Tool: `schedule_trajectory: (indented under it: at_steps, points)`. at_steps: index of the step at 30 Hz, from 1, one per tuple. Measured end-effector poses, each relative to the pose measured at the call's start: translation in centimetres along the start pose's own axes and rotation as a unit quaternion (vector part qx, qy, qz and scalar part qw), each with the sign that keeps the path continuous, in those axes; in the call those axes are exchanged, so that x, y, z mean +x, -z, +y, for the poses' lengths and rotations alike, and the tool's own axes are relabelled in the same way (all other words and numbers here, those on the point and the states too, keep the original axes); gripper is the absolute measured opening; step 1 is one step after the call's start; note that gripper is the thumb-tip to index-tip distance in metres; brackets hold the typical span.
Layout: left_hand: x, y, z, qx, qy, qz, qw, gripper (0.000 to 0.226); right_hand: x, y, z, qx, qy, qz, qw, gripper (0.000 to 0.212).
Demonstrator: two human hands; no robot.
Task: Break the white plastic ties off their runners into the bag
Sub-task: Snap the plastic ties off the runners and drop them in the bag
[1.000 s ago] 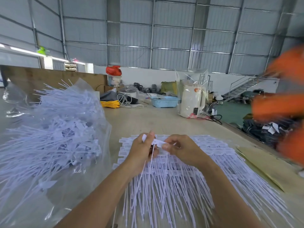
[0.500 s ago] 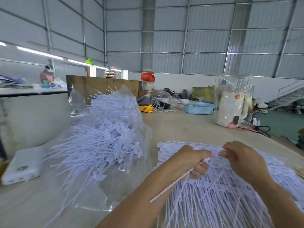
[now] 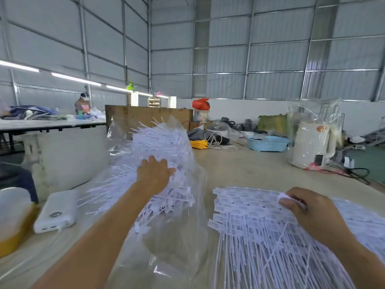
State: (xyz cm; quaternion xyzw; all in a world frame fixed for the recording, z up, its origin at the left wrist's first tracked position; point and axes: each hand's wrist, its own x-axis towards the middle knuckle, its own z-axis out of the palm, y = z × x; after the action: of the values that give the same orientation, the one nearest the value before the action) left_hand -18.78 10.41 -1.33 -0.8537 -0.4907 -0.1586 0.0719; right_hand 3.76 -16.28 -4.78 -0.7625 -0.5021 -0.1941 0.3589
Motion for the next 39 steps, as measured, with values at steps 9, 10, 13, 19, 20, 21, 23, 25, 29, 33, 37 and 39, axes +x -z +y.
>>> schedule_trajectory:
  at_steps: [9,10,13,19,20,21,23,25,29,33,37,39]
  points:
    - [0.3,2.6,-0.9,-0.003,-0.048,-0.069,0.996,0.060,-0.2,0.2,0.2,0.038,-0.046,-0.026,0.998,0.020]
    - [0.0,3.8,-0.3,0.004,-0.049,-0.089,0.995,0.061,-0.2,0.2,0.1,0.045,-0.057,-0.034,0.997,0.019]
    - [-1.2,6.2,2.5,-0.015,-0.115,-0.033,0.993,0.055,-0.1,0.5,-0.4,0.064,-0.065,-0.048,0.995,0.020]
    - [-6.3,4.1,14.2,-0.472,-0.216,-0.033,0.854,0.036,-0.1,0.7,-1.0,0.165,-0.046,-0.082,0.982,0.006]
    - [-6.8,3.0,16.0,-0.500,-0.198,-0.089,0.838,0.039,-0.1,0.7,-1.0,0.188,-0.043,-0.093,0.977,0.005]
    - [-7.1,1.8,17.5,-0.529,-0.180,-0.139,0.818,0.039,-0.1,0.7,-1.0,0.210,-0.043,-0.103,0.971,0.012]
    - [-7.8,-0.4,19.3,-0.603,-0.147,-0.185,0.762,0.034,-0.2,0.5,-0.9,0.235,-0.054,-0.121,0.963,0.027]
    - [-8.2,-2.1,19.9,-0.660,-0.124,-0.172,0.721,0.035,-0.2,0.1,-0.6,0.213,-0.065,-0.120,0.968,0.034]
    - [-8.3,-3.4,19.4,-0.697,-0.069,-0.134,0.701,0.035,0.0,-0.3,0.1,0.134,-0.101,-0.095,0.981,0.022]
    - [-8.3,-3.7,18.8,-0.729,-0.065,-0.134,0.668,0.029,-0.1,-0.7,-0.2,0.142,-0.098,-0.154,0.973,0.019]
    - [-8.4,-4.0,18.8,-0.733,-0.079,-0.122,0.664,0.029,0.0,-1.0,-0.4,0.115,-0.076,-0.143,0.980,0.020]
    - [-8.5,-4.1,18.8,-0.731,-0.078,-0.127,0.665,0.037,0.0,-1.1,-0.3,0.102,-0.065,-0.134,0.984,0.019]
